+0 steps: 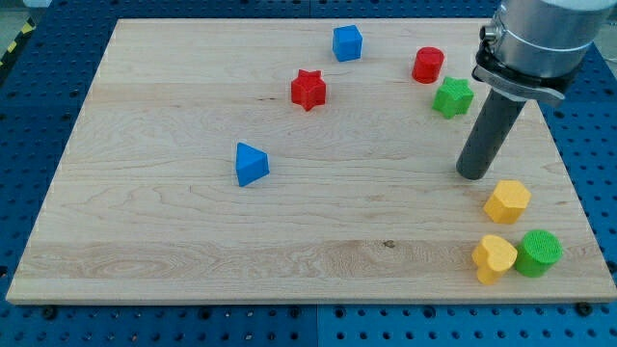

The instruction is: Move the blue cube towards the yellow heart

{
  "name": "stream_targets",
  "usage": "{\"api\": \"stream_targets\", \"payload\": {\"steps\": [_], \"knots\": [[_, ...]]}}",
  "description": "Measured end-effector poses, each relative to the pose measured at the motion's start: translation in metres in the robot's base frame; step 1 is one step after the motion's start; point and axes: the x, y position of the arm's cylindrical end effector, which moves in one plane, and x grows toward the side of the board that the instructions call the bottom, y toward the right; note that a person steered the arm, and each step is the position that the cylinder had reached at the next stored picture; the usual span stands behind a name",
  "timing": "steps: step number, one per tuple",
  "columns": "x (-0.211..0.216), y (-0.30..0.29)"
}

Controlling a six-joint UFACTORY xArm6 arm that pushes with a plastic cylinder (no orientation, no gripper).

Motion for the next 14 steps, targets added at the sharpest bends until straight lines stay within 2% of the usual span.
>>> {"api": "stream_targets", "payload": {"steps": [1,2,3,4,5,6,7,8,9,10,11,12,13,14], "knots": [[0.035,0.023],[0.035,0.026],[0.016,0.026],[-0.02,-0.013],[-0.028,-0.063],[-0.045,-0.066],[-0.12,-0.067],[-0.167,-0.077],[-0.169,-0.069],[-0.217,-0.067],[-0.236,-0.067],[-0.236,-0.067],[-0.262,-0.081],[-0.287,-0.129]]}}
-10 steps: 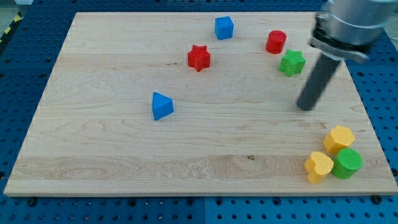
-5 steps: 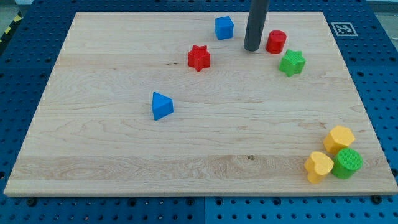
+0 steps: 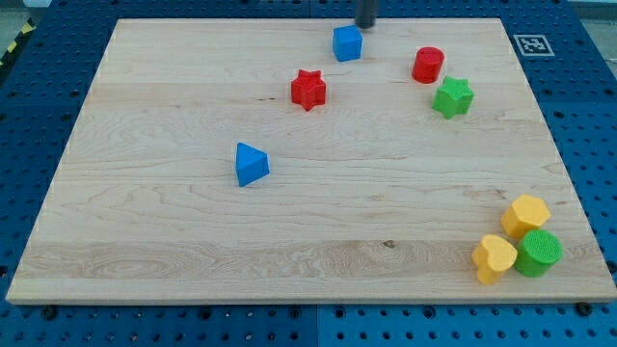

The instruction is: Move the blue cube towards the yellow heart

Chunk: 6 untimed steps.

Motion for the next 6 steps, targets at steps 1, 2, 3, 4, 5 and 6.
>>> {"api": "stream_targets", "payload": {"steps": [1,2,3,4,5,6], "knots": [[0.032,-0.025],[0.055,-0.012],[0.081,0.005],[0.099,0.017],[0.097,0.017],[0.088,0.021]]}}
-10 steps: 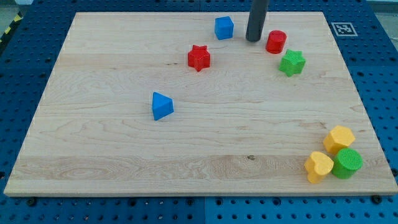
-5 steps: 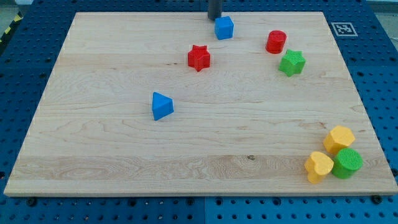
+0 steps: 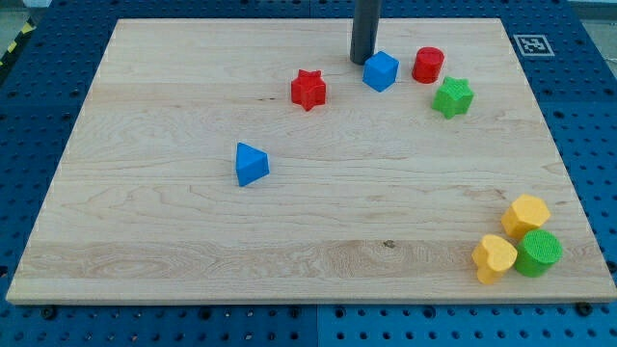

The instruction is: Move the blue cube towards the yellow heart

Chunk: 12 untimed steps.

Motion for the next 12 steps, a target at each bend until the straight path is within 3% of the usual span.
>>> {"api": "stream_targets", "payload": {"steps": [1,4,6,8,10,11,12], "knots": [[0.004,0.026],[0.033,0.026],[0.111,0.026],[0.156,0.013],[0.184,0.013],[0.166,0.018],[0.186,0.055]]}}
